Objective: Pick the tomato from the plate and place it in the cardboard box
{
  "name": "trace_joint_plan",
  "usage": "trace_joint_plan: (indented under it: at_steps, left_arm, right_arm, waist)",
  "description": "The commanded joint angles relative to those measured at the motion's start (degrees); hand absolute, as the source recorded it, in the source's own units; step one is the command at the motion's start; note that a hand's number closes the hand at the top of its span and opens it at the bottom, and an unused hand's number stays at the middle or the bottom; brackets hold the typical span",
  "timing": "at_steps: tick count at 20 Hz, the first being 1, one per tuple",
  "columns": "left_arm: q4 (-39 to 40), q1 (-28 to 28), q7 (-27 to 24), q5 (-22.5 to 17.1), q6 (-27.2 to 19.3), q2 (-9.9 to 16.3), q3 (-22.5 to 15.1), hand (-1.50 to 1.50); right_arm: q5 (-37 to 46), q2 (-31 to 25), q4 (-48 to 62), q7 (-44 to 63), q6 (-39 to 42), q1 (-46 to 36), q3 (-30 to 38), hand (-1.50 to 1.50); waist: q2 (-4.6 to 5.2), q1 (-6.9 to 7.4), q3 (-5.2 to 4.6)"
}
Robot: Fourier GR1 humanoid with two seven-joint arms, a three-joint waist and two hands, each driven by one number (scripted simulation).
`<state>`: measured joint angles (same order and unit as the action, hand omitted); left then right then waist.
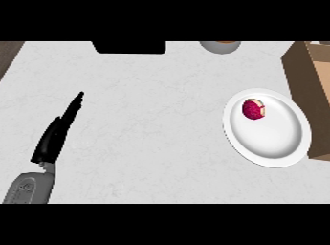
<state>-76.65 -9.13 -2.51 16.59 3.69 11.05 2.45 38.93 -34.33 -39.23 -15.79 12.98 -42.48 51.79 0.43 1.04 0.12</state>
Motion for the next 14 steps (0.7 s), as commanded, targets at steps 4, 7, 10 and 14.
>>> trace_joint_plan:
  at_steps: [4, 7, 10, 14]
  left_arm:
    - [-1.60, 1.90, -0.54, -1.32, 2.26, 1.79, 0.96, 0.00]
    - [-0.64, 0.14, 1.00, 0.80, -0.40, -0.83, -0.68, 0.00]
    - [0.19, 0.67, 0.04, 1.81, -1.10, -1.77, -1.73, 0.00]
    - [-0.97, 1.23, -1.30, -0.46, 1.46, 0.29, -0.09, 0.00]
  right_arm:
    - [-8.20, -6.75, 10.39, -8.86, -3.40, 1.70, 8.54, -1.50]
    - [-9.55, -10.98, 16.13, -12.68, -2.92, 1.19, 9.10, -1.50]
    - [-11.66, -13.58, 18.54, -16.73, -2.14, 3.74, 11.26, -1.50]
    - [-13.93, -17.95, 21.40, -19.14, -1.86, 6.48, 14.04, -1.50]
  waist:
    - [0.13, 0.40, 0.09]
    - [0.39, 0.72, 0.13]
    - [0.50, 0.59, 0.19]
    - [0.59, 1.02, 0.28]
